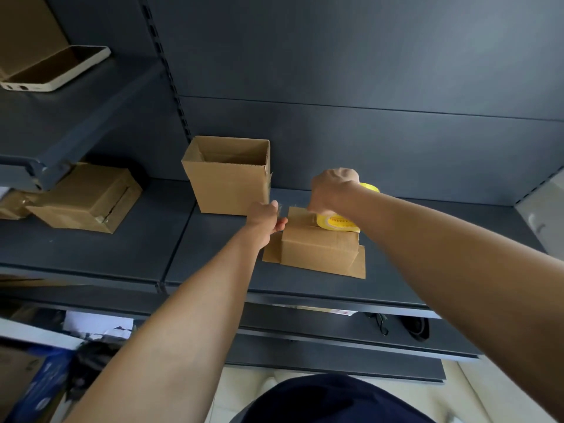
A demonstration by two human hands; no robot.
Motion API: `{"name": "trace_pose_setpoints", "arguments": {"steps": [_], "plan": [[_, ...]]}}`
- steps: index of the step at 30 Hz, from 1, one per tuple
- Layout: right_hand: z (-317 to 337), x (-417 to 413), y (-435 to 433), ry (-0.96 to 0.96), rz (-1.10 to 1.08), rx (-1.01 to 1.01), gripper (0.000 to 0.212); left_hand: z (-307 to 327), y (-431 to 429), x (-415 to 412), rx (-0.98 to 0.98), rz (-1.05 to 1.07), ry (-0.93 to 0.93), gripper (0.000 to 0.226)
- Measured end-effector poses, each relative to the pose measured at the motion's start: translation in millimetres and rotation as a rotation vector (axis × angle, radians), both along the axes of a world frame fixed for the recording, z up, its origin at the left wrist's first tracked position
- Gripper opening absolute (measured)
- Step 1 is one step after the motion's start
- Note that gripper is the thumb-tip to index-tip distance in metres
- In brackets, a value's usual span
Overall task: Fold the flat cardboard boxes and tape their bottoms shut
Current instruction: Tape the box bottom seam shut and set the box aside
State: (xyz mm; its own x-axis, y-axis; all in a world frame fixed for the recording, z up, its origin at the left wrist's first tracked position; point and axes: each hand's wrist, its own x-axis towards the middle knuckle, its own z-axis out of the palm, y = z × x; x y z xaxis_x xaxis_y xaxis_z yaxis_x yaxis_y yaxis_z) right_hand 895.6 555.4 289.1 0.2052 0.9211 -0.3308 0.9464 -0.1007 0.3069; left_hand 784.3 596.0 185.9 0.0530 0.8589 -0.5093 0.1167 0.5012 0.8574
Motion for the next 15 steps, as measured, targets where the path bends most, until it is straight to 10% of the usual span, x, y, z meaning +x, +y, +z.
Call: {"name": "trace_pose_setpoints", "arguments": {"steps": [15], "plan": [[-6.4, -16.8, 5.9, -0.087, 0.057, -0.003, 0.017, -27.8, 6.4, -12.2, -0.018, -0.111, 0.145, 0.022]]}}
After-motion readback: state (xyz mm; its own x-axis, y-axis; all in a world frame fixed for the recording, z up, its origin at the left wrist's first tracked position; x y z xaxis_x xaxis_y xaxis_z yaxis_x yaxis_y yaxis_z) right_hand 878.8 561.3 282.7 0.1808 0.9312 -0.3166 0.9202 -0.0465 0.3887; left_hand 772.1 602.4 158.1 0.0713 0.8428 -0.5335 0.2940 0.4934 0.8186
